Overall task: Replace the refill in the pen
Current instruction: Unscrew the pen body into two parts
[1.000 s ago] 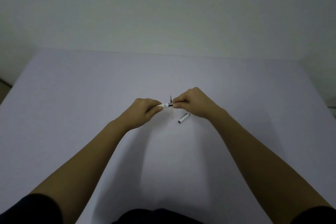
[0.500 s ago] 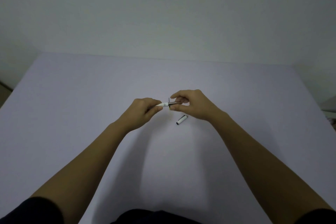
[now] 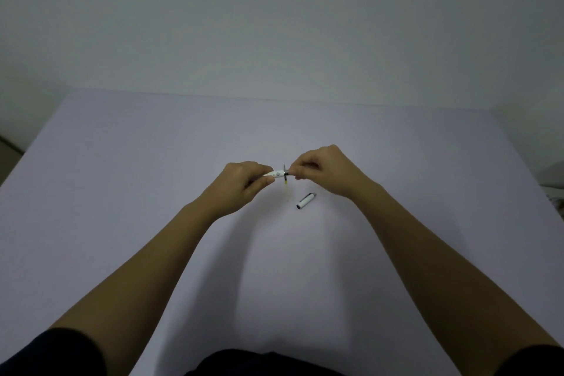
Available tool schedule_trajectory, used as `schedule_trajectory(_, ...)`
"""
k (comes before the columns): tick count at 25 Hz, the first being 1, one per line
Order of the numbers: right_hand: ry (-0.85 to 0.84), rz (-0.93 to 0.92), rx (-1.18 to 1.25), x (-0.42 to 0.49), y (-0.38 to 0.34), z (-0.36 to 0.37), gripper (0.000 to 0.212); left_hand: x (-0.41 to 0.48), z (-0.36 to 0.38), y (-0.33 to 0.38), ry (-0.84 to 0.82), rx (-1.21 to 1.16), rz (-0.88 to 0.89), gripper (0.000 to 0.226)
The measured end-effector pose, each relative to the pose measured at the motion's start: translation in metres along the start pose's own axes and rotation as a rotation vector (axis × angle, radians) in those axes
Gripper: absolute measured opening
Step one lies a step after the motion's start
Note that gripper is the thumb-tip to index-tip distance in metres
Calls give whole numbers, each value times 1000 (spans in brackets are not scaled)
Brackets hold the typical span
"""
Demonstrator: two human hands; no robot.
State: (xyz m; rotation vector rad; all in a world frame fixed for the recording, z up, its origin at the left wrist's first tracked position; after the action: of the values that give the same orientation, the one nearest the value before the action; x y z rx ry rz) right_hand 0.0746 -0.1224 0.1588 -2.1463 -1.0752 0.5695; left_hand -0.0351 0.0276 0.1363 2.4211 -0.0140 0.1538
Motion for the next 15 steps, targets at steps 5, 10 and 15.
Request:
schedule_trajectory(5, 52, -40, 40, -2, -2, -1, 12, 2, 2, -1, 8, -29, -29, 22)
schedule_trajectory(10, 46, -45, 38, -1, -2, -3, 4, 2, 2, -4, 8, -40, -31, 22)
schedule_trajectory(15, 33, 45, 46, 0, -1, -6, 16, 2, 1, -5, 24, -63, -38, 24)
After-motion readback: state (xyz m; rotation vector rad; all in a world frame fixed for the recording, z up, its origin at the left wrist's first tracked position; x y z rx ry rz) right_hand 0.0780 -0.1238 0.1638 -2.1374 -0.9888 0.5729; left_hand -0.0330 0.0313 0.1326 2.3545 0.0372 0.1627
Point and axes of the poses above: each hand's wrist, its own x-axis towards the middle knuckle, its own z-axis out of the palm, y = z × x, the point moved 4 cm from there along x, towards the middle knuckle, and after that the axes turned 3 degrees about -y, right-handed, at the moved point
